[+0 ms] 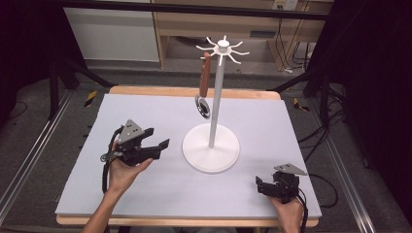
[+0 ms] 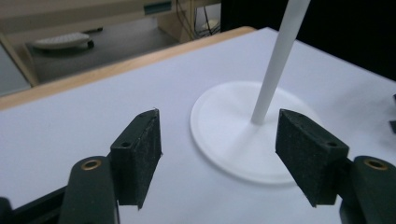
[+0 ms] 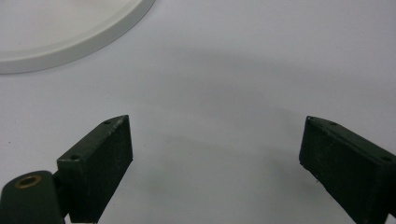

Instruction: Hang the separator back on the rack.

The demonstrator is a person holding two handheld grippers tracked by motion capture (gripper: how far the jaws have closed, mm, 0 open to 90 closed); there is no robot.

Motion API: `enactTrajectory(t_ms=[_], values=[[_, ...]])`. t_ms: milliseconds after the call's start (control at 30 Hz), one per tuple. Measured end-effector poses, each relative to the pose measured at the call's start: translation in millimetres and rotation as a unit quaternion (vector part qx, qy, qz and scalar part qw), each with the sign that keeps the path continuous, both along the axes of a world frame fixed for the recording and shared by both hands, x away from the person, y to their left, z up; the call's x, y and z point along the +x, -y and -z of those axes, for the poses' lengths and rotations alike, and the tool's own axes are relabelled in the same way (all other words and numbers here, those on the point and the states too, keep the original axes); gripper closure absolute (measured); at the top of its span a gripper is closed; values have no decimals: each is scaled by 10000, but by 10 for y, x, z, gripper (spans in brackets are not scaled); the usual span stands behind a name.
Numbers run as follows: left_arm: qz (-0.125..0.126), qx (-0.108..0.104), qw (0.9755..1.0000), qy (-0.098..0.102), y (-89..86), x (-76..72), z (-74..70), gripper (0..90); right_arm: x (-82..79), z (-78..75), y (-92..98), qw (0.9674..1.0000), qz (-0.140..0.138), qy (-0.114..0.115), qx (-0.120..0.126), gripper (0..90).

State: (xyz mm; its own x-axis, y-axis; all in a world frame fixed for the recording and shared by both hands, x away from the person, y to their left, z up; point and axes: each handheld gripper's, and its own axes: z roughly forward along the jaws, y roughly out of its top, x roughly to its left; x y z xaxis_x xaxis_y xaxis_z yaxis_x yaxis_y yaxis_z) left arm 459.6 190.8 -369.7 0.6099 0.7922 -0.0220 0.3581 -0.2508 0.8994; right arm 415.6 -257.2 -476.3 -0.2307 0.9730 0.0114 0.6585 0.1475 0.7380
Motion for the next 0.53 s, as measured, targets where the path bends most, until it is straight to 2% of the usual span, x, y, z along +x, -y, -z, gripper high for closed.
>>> enactTrajectory(t_ms=[133, 200, 233, 300, 500, 533], values=[[-202, 172, 9994, -201, -185, -13, 208, 297, -6, 6, 11, 10000, 72, -29, 17, 96], [-266, 188, 9988, -359, -282, -25, 304, 324, -9, 7, 30, 10000, 52, -5, -37, 96], [-266, 188, 9988, -359, -282, -25, 304, 326, -9, 7, 30, 10000, 52, -5, -37, 96], [-392, 341, 9972, -544, -394, -49, 441, 323, -9, 9, 49, 10000, 84, -23, -22, 95], [-594, 561, 9941, -717, -591, -120, 652, 315, -8, 24, 79, 9998, 170, -88, -34, 94], [-638, 545, 9938, -734, -625, -131, 688, 314, -11, 24, 79, 9997, 205, -104, -1, 94]])
